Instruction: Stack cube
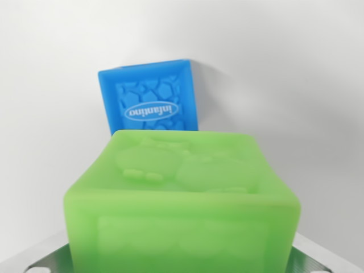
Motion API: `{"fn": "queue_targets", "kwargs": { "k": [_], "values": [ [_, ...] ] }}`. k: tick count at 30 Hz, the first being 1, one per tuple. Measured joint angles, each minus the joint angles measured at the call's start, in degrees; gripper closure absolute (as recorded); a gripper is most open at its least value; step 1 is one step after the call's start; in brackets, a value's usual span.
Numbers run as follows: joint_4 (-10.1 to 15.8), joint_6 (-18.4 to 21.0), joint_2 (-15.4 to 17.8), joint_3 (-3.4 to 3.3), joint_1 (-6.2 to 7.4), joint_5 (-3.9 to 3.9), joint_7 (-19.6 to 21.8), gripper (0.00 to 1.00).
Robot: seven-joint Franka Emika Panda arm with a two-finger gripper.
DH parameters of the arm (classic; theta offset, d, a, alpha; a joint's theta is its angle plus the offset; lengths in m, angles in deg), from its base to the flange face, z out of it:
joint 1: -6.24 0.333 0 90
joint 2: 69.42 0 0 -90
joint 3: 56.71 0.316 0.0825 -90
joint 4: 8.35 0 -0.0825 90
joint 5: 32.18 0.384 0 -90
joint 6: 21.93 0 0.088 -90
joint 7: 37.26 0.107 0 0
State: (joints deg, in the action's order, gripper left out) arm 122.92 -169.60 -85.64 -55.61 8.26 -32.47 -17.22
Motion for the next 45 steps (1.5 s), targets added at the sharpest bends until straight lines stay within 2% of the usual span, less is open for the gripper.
{"fn": "queue_targets", "kwargs": {
  "k": [7, 16, 26, 45],
  "values": [
    [-1.3, 0.8, -0.4, 0.59, 0.66, -0.29, -1.3, 1.0],
    [-2.7, 1.6, -1.1, 1.03, 1.52, -0.48, -2.7, 1.0],
    [-2.9, -1.4, -5.0, 0.95, 1.67, -0.68, -2.7, 1.0],
    [-3.5, -5.2, -9.3, 0.76, 1.77, -0.93, -2.7, 1.0]
  ]
}}
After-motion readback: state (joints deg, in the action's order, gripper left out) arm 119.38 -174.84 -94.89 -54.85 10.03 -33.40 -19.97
